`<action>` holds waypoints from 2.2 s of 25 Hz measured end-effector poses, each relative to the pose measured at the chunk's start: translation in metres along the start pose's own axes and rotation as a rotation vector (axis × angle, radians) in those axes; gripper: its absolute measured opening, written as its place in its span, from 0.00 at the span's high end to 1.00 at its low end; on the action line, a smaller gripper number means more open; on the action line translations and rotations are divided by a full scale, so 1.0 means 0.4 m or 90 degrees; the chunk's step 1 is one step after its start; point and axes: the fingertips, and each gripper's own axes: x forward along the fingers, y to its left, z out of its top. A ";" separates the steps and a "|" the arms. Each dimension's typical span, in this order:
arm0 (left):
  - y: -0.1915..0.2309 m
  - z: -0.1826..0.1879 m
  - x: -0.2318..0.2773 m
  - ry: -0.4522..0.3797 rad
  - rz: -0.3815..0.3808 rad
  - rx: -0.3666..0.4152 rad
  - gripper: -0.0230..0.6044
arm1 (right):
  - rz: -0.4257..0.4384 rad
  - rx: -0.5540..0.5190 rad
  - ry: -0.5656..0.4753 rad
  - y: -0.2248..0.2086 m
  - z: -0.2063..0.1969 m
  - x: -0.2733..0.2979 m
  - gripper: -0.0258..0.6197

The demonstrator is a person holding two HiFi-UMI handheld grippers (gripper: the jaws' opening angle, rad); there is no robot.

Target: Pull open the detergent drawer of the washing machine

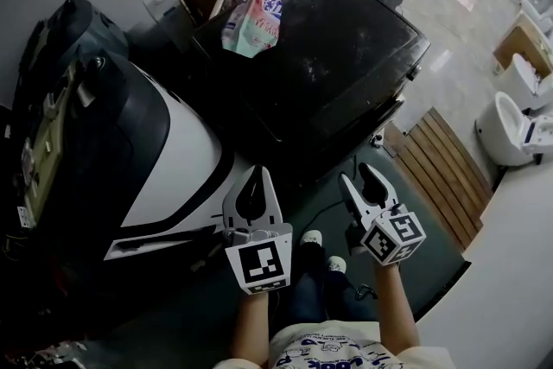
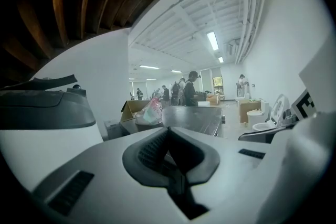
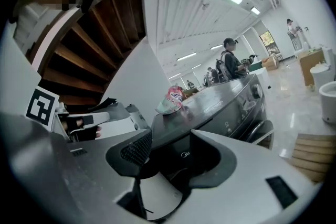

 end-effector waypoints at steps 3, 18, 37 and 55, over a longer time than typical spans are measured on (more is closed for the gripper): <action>-0.004 -0.022 0.019 0.006 -0.005 0.009 0.94 | 0.013 0.041 -0.005 -0.018 -0.032 0.019 0.61; -0.029 -0.109 0.099 -0.008 0.014 -0.008 0.94 | 0.133 0.294 -0.060 -0.088 -0.131 0.085 0.64; -0.099 -0.233 0.118 0.003 0.043 -0.055 0.94 | 0.204 0.486 -0.116 -0.200 -0.239 0.163 0.61; -0.129 -0.334 0.127 0.027 0.061 -0.087 0.94 | 0.247 0.543 -0.133 -0.237 -0.291 0.228 0.61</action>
